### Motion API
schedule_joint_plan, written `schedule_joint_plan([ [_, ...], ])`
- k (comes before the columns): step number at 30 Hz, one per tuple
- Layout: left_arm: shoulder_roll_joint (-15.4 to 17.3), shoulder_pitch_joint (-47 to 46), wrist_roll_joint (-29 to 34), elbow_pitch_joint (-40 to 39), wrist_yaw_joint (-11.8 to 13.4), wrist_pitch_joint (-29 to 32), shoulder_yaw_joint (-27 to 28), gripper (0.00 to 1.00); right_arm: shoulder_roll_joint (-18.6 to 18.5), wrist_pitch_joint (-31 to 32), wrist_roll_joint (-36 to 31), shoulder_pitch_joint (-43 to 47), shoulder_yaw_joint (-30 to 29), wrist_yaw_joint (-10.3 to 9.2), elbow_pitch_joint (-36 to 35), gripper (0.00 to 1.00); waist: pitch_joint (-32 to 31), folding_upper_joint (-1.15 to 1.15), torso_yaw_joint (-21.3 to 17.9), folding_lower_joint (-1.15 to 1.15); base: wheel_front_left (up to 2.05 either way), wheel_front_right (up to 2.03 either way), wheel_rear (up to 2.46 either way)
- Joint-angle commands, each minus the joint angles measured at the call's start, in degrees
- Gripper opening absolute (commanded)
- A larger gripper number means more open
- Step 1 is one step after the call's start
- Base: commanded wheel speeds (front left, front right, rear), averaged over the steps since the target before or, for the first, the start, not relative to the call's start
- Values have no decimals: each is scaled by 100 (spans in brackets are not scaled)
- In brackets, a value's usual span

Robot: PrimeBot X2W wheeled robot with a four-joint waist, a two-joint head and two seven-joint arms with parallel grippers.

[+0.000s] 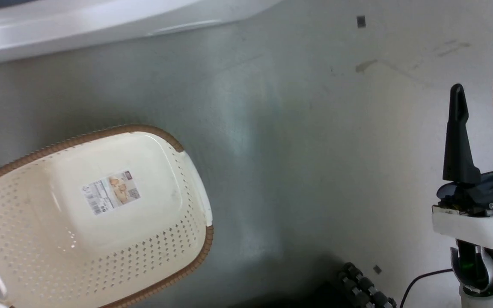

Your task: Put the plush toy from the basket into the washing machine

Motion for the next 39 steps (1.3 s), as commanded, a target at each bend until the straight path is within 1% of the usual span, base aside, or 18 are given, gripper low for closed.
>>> schedule_joint_plan([
  [1, 41, -228, 15, 246, -17, 171, -127, 0, -1, -25, 55, -116, 41, -5, 1, 100, 171, 0, -105, -1, 0, 0, 0],
  [5, 101, -439, -99, 719, -22, 481, -422, 0, -1, -25, 74, -141, 135, -5, 65, 100, 187, 0, -139, -1, 0, 0, 0],
  [7, 147, -515, -198, 841, -23, 570, -659, 0, -1, -25, 66, -156, 140, -5, 80, 100, 199, 0, -127, -1, 0, 0, 0],
  [8, 147, -515, -198, 841, -23, 570, -659, 0, -1, -25, 66, -156, 140, -5, 80, 100, 199, 0, -127, -1, 0, 0, 0],
  [9, 210, -565, -333, 922, -24, 585, -925, 0, -1, -25, 63, -198, 115, -5, 87, 100, 193, 0, -108, -1, 0, 0, 0],
  [11, 261, -581, -497, 1003, -24, 540, -1143, 0, -1, -25, 53, -225, 72, -5, 91, 100, 156, 0, -80, -1, 0, 0, 0],
  [12, 287, -592, -548, 1033, -24, 483, -1243, 85, -1, -25, 42, -235, 46, -5, 95, 100, 137, 0, -57, -1, 0, 0, 0],
  [13, 313, -605, -578, 1069, -24, 406, -1335, 100, -1, -25, 29, -246, 21, -5, 97, 100, 114, 0, -31, -1, 0, 0, 0],
  [16, 320, -578, -693, 1264, -24, 118, -1487, 100, -1, -25, -42, -280, -38, -5, 124, 100, -32, 0, 46, -1, 0, 0, 0],
  [20, 244, -404, -817, 1591, -25, -382, -1591, 100, -1, -25, -167, -278, -124, -5, 150, 100, -372, 0, 178, -1, 0, 0, 0],
  [21, 244, -404, -817, 1591, -25, -382, -1591, 100, -1, -25, -167, -278, -124, -5, 150, 100, -372, 0, 178, -1, 0, 0, 0],
  [24, 98, -186, -912, 1834, -25, -835, -1636, 100, -1, -25, -324, -225, -222, -5, 223, 100, -719, 0, 331, -1, 0, 0, 0],
  [28, -160, 177, -1077, 2109, -25, -1408, -1683, 100, -1, -25, -538, -130, -212, -5, 302, 100, -1231, 0, 553, -1, 0, 0, 0],
  [32, -394, 561, -1147, 2212, -25, -1984, -1887, 100, -1, -25, -760, 47, -262, -5, 395, 100, -1739, 0, 825, -1, 0, 0, 0],
  [35, -537, 840, -1277, 2268, -25, -2240, -1954, 100, -1, -25, -904, 168, -287, -5, 446, 100, -2063, 0, 1016, -1, 0, 0, 0],
  [39, -675, 1281, -1426, 2229, -6, -2472, -1893, 100, -1, -25, -1037, 311, -322, -5, 503, 100, -2496, 0, 1226, -1, 0, 0, 0],
])
